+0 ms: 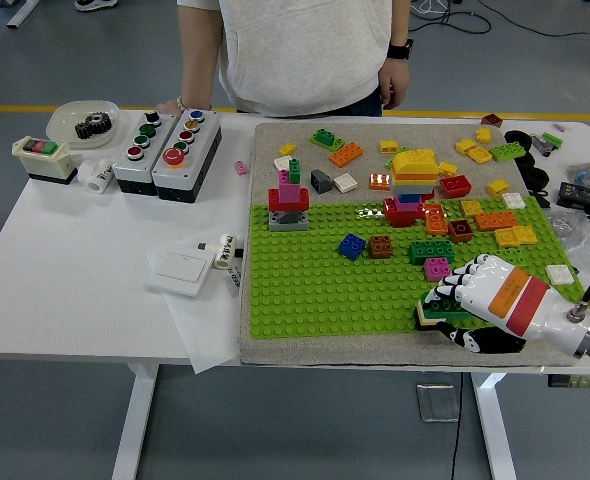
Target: Pick up the brick,pile it on top of brick,press brick,pick up the brick,pile it on top of brick,press brick
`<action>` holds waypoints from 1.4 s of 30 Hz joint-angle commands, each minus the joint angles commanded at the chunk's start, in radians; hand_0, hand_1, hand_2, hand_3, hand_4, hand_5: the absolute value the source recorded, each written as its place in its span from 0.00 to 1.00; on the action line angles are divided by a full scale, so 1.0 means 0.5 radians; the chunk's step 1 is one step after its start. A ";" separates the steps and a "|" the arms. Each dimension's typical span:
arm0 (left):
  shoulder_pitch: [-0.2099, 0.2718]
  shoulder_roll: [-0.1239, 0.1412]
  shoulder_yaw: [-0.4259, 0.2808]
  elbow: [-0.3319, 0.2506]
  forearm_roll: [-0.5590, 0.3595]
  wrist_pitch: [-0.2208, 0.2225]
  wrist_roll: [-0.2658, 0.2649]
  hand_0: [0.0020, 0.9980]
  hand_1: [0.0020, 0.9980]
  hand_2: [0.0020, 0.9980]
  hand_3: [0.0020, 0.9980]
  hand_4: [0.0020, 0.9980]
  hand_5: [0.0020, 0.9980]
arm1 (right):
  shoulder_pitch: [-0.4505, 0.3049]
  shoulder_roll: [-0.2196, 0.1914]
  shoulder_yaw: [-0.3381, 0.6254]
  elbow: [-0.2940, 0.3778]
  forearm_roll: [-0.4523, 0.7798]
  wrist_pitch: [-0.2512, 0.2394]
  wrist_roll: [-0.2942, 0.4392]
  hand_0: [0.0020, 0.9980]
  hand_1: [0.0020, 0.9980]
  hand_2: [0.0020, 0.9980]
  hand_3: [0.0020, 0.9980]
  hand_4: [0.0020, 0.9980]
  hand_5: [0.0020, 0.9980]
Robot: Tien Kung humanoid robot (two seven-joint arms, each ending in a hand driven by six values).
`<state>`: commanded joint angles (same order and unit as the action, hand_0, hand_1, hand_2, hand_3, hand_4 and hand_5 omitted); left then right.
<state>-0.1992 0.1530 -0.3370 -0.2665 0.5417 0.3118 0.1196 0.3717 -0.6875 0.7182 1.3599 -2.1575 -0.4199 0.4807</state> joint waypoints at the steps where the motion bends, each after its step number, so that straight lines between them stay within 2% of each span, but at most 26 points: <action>1: 0.000 0.000 0.000 0.000 0.000 0.000 0.000 0.78 0.79 0.77 0.62 0.68 0.64 | 0.000 0.000 -0.002 0.000 0.000 0.000 0.000 0.29 0.43 0.54 0.59 0.60 0.29; 18: 0.014 -0.003 -0.011 -0.001 0.022 -0.002 0.007 0.79 0.79 0.77 0.62 0.68 0.64 | 0.000 0.007 -0.011 -0.010 -0.001 0.001 -0.004 0.29 0.44 0.54 0.59 0.60 0.28; 35: 0.009 0.000 -0.003 -0.002 0.009 -0.002 0.002 0.79 0.79 0.77 0.62 0.68 0.64 | -0.022 -0.010 0.066 0.042 0.002 -0.001 -0.007 0.29 0.43 0.53 0.59 0.60 0.28; 41: 0.006 0.001 -0.001 -0.002 0.008 -0.003 0.002 0.79 0.79 0.77 0.62 0.68 0.64 | -0.044 -0.007 0.115 0.041 -0.011 -0.037 -0.032 0.29 0.43 0.53 0.59 0.60 0.28; 42: 0.005 0.002 -0.001 -0.002 0.008 -0.003 0.002 0.79 0.79 0.77 0.62 0.68 0.64 | -0.053 -0.007 0.124 0.039 -0.024 -0.053 -0.050 0.33 0.45 0.55 0.59 0.62 0.28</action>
<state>-0.1969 0.1539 -0.3373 -0.2674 0.5456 0.3103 0.1204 0.3454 -0.6911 0.7802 1.3792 -2.1693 -0.4466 0.4557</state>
